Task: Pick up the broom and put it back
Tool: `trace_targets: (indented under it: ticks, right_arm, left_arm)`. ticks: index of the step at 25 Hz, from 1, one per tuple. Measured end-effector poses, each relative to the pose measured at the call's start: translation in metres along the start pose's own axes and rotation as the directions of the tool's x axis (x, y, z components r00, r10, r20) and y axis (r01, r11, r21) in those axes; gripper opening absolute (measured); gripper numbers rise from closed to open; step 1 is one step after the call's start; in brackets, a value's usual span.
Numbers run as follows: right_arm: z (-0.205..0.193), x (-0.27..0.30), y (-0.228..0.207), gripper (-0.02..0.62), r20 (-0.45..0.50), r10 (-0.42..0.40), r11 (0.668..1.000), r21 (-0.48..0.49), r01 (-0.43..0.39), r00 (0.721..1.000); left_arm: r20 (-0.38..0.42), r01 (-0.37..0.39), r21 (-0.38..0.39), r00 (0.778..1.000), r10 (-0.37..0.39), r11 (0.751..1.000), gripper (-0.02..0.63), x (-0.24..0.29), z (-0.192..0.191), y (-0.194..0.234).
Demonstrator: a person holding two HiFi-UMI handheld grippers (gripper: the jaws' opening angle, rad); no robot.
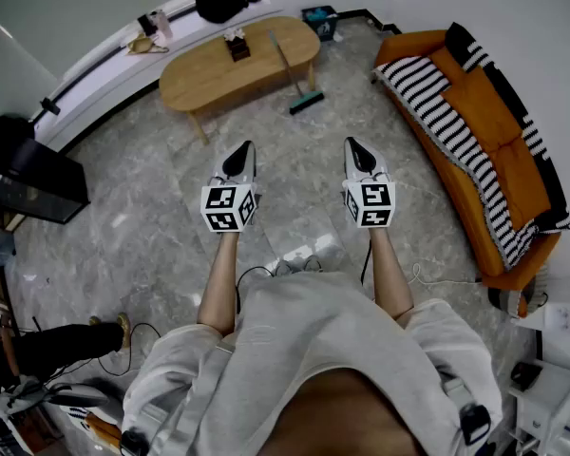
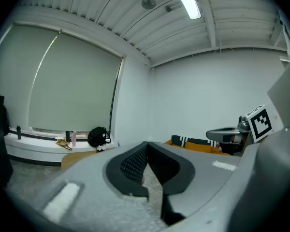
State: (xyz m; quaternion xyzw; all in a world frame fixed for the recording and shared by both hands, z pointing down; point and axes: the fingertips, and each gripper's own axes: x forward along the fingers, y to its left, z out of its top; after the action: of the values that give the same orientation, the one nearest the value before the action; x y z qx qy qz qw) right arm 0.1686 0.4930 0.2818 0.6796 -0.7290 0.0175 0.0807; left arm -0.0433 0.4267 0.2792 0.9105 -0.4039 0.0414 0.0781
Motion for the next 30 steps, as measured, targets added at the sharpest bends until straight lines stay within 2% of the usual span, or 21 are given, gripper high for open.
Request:
trace_targets:
  ticks: [12, 22, 30]
  right_arm:
    - [-0.009, 0.004, -0.014, 0.003, -0.019, 0.029, 1.000, -0.009, -0.029, 0.999]
    - [-0.014, 0.004, -0.042, 0.003, -0.011, 0.064, 0.998, -0.016, -0.064, 0.998]
    - [-0.021, 0.024, -0.059, 0.003, -0.022, 0.075, 0.997, -0.010, -0.075, 0.997]
  left_arm:
    - [-0.015, -0.005, -0.003, 1.000, 0.005, 1.000, 0.003, 0.017, -0.005, -0.012]
    - [-0.034, -0.031, 0.005, 0.999, 0.031, 1.000, 0.003, 0.033, -0.011, -0.040]
    - [-0.041, -0.032, 0.002, 0.999, 0.032, 0.999, 0.003, 0.060, -0.014, -0.043]
